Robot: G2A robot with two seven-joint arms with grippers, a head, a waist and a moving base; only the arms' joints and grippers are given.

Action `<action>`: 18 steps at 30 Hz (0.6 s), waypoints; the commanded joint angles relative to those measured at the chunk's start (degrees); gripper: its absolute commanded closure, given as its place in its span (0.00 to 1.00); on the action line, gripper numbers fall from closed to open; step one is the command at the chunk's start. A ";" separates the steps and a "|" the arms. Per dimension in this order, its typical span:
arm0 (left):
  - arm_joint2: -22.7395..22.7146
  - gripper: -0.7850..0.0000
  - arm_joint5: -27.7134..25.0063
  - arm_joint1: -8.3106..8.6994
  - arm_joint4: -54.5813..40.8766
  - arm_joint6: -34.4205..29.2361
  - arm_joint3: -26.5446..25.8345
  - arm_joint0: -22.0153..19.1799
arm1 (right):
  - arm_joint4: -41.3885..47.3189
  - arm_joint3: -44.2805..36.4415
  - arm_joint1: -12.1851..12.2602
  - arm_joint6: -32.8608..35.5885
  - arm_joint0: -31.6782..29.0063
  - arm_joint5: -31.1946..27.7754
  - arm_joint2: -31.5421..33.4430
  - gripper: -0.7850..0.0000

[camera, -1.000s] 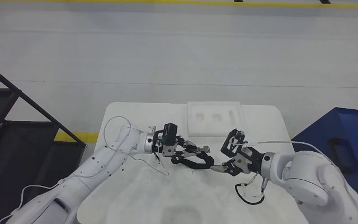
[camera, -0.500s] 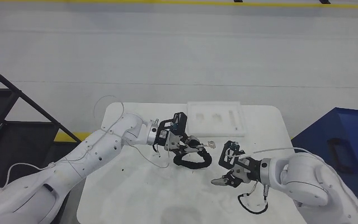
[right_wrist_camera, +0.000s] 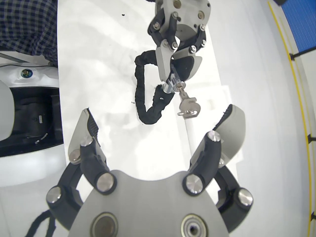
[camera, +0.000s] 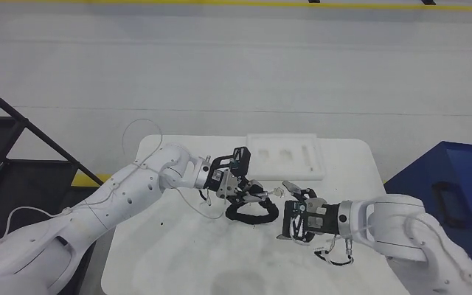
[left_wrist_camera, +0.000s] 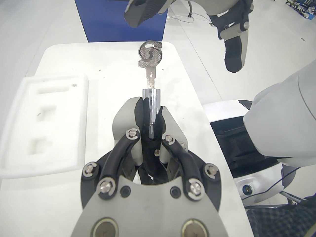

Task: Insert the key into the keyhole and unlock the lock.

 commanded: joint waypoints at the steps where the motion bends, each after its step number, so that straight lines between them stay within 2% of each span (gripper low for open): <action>1: 0.16 1.00 0.00 -0.11 -0.08 -0.32 0.25 -0.08 | -1.98 0.37 -0.12 -1.25 0.56 -0.44 -1.05 0.00; 4: 0.14 1.00 0.00 -0.25 0.15 -0.98 0.57 -0.26 | -5.08 0.78 -0.34 -2.79 1.47 0.15 -2.52 0.01; 6: 0.02 1.00 0.00 -0.32 0.12 -1.08 0.55 -0.22 | -7.29 0.69 -0.50 -3.86 1.78 1.64 -3.16 0.15; 8: -0.07 1.00 0.00 -0.35 0.33 -1.35 0.33 -0.17 | -10.20 0.32 -0.61 -4.71 1.79 3.55 -3.49 0.24; 9: -0.11 1.00 0.00 -0.35 0.39 -1.48 0.14 -0.14 | -11.32 0.13 -0.65 -5.32 1.60 4.14 -3.77 0.33; 14: -0.36 1.00 0.00 -0.27 0.61 -1.73 -0.44 0.07 | -16.61 -0.52 -0.65 -6.30 0.63 5.87 -4.52 0.44; 15: -0.38 1.00 0.00 -0.25 0.63 -1.84 -0.54 0.10 | -17.34 -0.65 -0.65 -6.46 0.40 6.13 -4.62 0.50; 18: -0.53 1.00 0.00 -0.23 1.07 -1.33 -1.19 0.04 | -19.38 -1.18 -0.62 -6.82 -0.24 7.22 -4.66 0.56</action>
